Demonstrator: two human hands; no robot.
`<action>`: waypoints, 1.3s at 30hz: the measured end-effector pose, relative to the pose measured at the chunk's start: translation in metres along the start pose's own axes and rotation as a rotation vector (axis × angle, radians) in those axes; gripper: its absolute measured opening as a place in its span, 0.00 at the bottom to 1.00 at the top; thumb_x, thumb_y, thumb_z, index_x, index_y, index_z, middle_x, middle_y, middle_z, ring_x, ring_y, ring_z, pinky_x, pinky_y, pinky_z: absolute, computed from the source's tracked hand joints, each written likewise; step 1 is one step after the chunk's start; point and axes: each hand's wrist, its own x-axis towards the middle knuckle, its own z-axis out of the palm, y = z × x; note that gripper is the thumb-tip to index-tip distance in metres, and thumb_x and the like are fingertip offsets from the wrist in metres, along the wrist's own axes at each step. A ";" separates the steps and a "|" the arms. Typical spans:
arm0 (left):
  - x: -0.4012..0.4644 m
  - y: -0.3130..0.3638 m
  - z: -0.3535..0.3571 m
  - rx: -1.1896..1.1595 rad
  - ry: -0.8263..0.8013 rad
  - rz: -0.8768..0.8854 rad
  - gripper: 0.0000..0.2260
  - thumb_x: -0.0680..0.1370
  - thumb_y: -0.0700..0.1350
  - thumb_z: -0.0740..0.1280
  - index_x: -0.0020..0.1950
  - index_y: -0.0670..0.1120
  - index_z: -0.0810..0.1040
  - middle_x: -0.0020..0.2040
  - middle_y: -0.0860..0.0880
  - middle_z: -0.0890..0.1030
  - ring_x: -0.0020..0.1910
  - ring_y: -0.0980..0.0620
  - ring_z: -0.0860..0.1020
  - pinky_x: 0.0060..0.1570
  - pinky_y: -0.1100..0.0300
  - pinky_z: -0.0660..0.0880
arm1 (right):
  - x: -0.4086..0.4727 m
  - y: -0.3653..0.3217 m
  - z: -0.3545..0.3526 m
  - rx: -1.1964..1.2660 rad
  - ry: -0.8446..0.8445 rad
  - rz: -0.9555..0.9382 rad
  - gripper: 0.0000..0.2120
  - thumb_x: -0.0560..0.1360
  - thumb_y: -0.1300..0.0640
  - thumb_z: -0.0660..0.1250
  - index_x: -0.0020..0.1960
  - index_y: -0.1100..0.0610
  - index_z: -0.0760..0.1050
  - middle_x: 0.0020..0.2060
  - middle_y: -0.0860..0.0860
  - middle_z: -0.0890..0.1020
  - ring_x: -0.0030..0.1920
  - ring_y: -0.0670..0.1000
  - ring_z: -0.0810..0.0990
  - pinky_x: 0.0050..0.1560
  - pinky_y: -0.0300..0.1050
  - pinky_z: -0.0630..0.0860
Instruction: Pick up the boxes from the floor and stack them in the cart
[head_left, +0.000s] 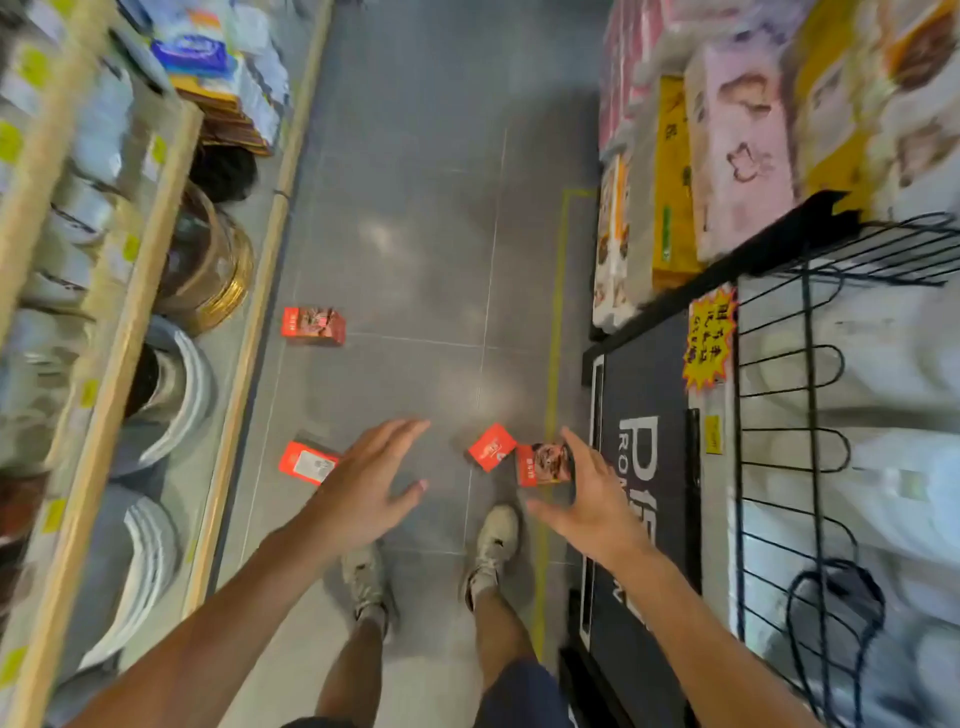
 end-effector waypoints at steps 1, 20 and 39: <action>0.010 -0.017 0.013 -0.013 -0.008 -0.002 0.32 0.75 0.59 0.59 0.77 0.47 0.66 0.73 0.49 0.69 0.73 0.51 0.66 0.72 0.64 0.57 | 0.016 0.010 0.013 -0.010 0.003 0.006 0.49 0.70 0.43 0.77 0.81 0.50 0.53 0.76 0.53 0.67 0.77 0.55 0.63 0.75 0.55 0.64; 0.066 -0.339 0.281 -0.136 -0.112 -0.236 0.30 0.72 0.57 0.61 0.73 0.50 0.70 0.67 0.50 0.76 0.67 0.55 0.71 0.65 0.66 0.64 | 0.313 0.179 0.323 -0.173 0.126 0.071 0.59 0.57 0.28 0.67 0.80 0.56 0.58 0.78 0.63 0.61 0.78 0.65 0.58 0.77 0.59 0.56; 0.045 -0.417 0.296 -0.160 -0.254 -0.698 0.38 0.76 0.60 0.64 0.81 0.51 0.53 0.79 0.51 0.59 0.75 0.49 0.62 0.72 0.57 0.61 | 0.313 0.171 0.384 -0.500 0.007 -0.056 0.47 0.51 0.32 0.80 0.67 0.41 0.71 0.63 0.59 0.71 0.58 0.69 0.76 0.58 0.63 0.76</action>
